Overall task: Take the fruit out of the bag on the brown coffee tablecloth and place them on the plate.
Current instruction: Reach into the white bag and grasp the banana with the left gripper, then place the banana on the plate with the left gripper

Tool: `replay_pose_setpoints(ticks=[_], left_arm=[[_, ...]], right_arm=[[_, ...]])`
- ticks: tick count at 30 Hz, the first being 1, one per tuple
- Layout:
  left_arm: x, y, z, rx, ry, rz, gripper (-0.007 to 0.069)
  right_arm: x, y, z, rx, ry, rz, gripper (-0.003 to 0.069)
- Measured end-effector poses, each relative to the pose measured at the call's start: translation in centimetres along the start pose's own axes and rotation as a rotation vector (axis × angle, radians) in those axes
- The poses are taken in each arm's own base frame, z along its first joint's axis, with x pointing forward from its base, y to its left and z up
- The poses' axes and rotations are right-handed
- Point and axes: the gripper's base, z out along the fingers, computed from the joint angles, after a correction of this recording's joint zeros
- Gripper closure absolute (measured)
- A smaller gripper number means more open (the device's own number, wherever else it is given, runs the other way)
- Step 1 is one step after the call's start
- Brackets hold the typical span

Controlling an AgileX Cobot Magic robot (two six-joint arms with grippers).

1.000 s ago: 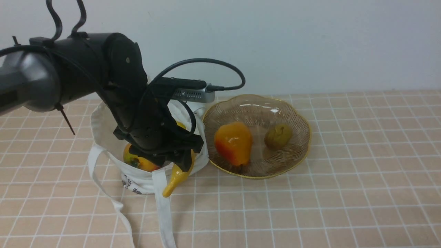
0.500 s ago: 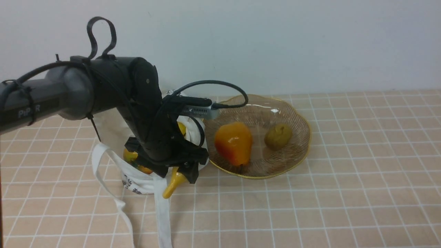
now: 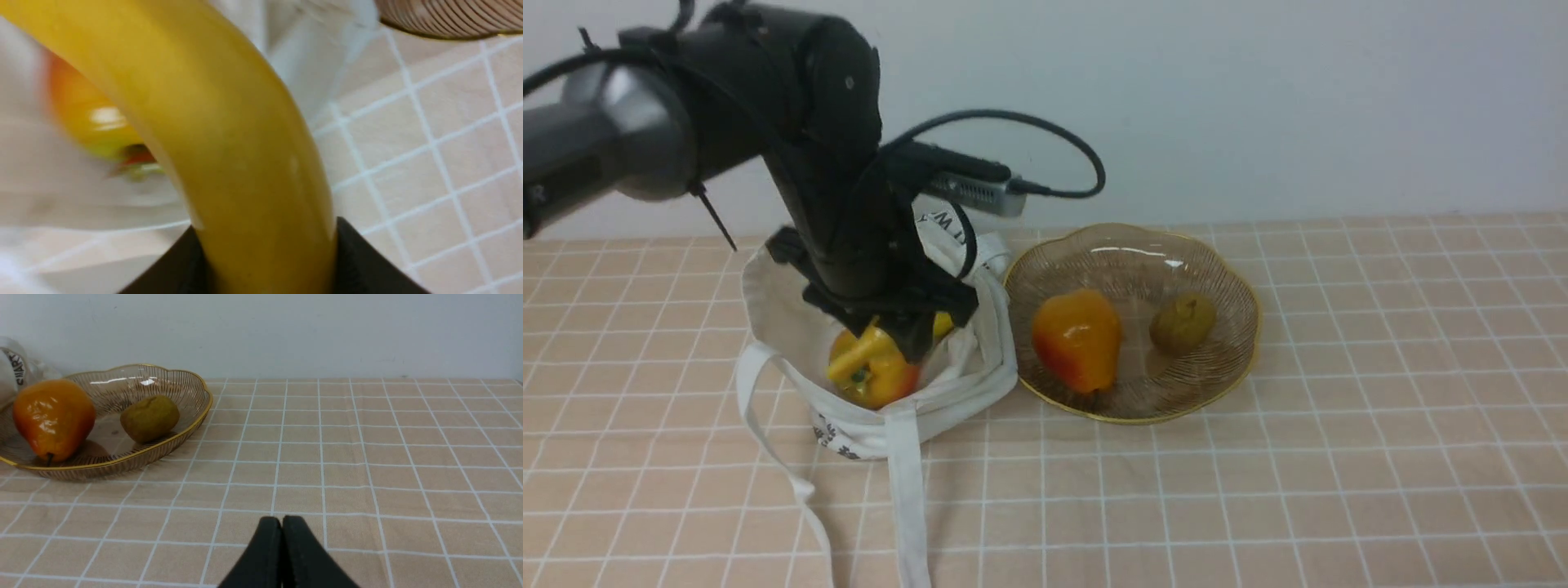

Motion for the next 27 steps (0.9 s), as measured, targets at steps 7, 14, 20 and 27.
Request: replay_pose_setpoints(ticks=[7,14,20,27], left_arm=[[-1.0,1.4,-5.5,-0.138,-0.156,-0.023,0.033],[-1.9,-1.3,-7.3,0.168,-0.237,-0.104,0.033],[-5.3,-4.5,-3.8,0.349,-0.362,-0.069,0.033],[-8.1,-8.8,4.7,0.367,-0.362,-0.055,0.033]], right_arm=[[0.0,0.0,0.0,0.0,0.0,0.0,0.0673],[0.0,0.0,0.0,0.0,0.0,0.0,0.0673],[0.0,0.0,0.0,0.0,0.0,0.0,0.0673],[0.0,0.0,0.0,0.0,0.0,0.0,0.0673]])
